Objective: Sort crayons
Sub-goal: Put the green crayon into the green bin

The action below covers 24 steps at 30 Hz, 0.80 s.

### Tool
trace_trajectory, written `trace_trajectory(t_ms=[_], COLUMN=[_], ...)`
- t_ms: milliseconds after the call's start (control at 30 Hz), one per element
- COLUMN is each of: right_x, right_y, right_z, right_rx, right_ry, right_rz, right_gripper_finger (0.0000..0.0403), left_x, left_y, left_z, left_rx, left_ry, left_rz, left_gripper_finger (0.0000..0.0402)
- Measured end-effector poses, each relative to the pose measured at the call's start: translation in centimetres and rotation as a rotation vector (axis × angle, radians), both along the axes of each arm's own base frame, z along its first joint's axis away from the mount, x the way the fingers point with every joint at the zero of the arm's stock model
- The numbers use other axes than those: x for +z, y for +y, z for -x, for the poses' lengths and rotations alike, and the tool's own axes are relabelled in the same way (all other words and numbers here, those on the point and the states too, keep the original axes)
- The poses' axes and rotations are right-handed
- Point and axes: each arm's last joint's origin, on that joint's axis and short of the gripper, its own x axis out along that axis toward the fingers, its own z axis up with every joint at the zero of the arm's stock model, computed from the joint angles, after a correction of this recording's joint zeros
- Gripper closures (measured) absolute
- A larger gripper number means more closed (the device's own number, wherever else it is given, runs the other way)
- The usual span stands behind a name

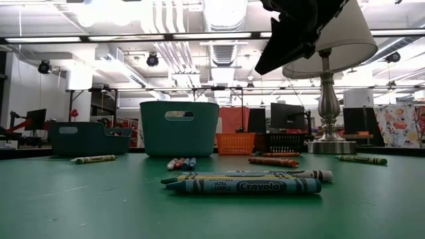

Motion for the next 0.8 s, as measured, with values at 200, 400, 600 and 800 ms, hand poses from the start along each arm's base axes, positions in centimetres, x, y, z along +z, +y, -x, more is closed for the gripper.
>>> trace_trajectory(t_ms=[200,400,600,800], right_x=[0.0,0.0,0.0,-0.1], right_y=[0.0,0.0,0.0,0.0], right_z=[0.0,0.0,0.0,0.0], right_rx=[-0.007,-0.008,-0.009,-0.010], right_ry=[-0.003,-0.003,-0.004,-0.003], right_rz=[-0.007,-0.008,-0.009,-0.009], right_gripper_finger=[0.0314,0.0314,0.0314,0.0314], left_x=[-0.7,-1.7,-2.1,-2.1], left_y=[-0.1,-0.3,-0.5,-0.5], left_z=[0.0,-0.1,-0.2,-0.2], left_rx=[-0.004,-0.008,-0.015,-0.015], left_ry=[0.034,0.074,0.081,0.071], left_rz=[-0.016,-0.036,-0.042,-0.037], left_gripper_finger=[0.0306,0.0307,0.0331,0.0389])
